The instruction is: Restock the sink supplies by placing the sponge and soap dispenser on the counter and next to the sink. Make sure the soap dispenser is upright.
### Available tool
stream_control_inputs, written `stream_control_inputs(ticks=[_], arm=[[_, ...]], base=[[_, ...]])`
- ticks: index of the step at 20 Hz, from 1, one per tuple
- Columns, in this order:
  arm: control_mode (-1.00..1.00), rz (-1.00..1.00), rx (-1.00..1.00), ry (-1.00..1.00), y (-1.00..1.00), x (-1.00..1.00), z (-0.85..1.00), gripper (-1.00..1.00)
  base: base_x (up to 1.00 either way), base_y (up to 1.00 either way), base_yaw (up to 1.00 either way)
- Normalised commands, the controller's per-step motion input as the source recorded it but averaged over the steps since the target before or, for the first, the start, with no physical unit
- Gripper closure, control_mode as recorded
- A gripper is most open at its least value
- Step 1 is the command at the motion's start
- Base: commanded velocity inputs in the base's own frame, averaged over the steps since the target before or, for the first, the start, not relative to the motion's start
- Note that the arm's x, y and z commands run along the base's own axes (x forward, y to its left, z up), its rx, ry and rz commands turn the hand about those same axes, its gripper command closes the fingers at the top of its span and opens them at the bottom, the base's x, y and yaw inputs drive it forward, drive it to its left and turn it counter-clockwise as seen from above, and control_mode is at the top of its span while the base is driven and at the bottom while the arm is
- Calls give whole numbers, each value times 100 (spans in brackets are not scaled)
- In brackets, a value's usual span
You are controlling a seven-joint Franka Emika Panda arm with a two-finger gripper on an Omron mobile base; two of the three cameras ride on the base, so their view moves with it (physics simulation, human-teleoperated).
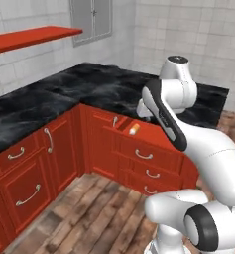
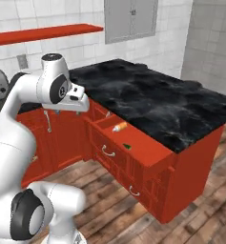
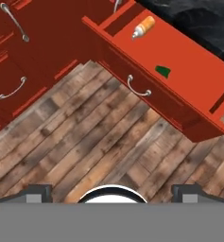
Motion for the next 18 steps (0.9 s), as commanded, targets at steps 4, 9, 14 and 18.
stream_control_inputs(ticks=[4, 9, 14, 18], arm=[[100, 0, 0, 0, 0, 0, 0, -100], [100, 0, 0, 0, 0, 0, 0, -100], [100, 0, 0, 0, 0, 0, 0, -100], [100, 0, 0, 0, 0, 0, 0, -100]], base=[[11, 80, -59], [8, 81, -62], [5, 89, -62], [1, 74, -56]])
